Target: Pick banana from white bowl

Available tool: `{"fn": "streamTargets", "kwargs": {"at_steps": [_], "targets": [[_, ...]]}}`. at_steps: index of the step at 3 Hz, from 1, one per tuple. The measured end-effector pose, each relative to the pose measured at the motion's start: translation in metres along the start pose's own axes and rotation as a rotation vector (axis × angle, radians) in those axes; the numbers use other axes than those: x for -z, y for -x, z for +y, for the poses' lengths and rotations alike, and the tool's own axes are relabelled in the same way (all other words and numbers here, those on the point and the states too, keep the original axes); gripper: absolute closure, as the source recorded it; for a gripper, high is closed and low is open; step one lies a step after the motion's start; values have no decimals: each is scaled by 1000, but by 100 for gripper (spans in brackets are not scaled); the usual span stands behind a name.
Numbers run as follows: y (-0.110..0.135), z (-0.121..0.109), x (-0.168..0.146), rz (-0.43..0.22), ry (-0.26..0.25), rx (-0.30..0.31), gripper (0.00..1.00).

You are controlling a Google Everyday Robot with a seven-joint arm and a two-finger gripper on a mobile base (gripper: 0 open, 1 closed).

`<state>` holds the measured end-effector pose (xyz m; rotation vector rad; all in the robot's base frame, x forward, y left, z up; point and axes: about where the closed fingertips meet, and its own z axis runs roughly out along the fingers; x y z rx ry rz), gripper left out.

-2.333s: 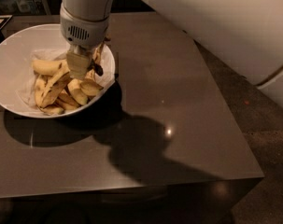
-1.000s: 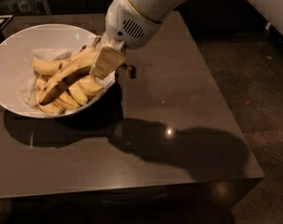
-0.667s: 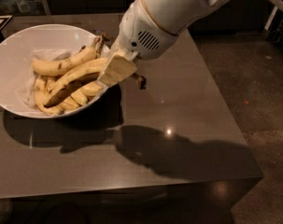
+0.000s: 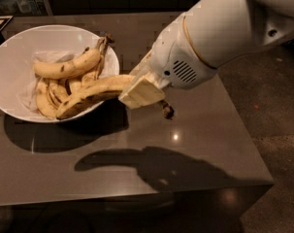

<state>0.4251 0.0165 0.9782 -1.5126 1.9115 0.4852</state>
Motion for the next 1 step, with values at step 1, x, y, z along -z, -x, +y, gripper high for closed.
{"fn": "streamTargets", "kwargs": {"at_steps": [1], "targets": [[-3,1,2,0,-4,-8,100]]}}
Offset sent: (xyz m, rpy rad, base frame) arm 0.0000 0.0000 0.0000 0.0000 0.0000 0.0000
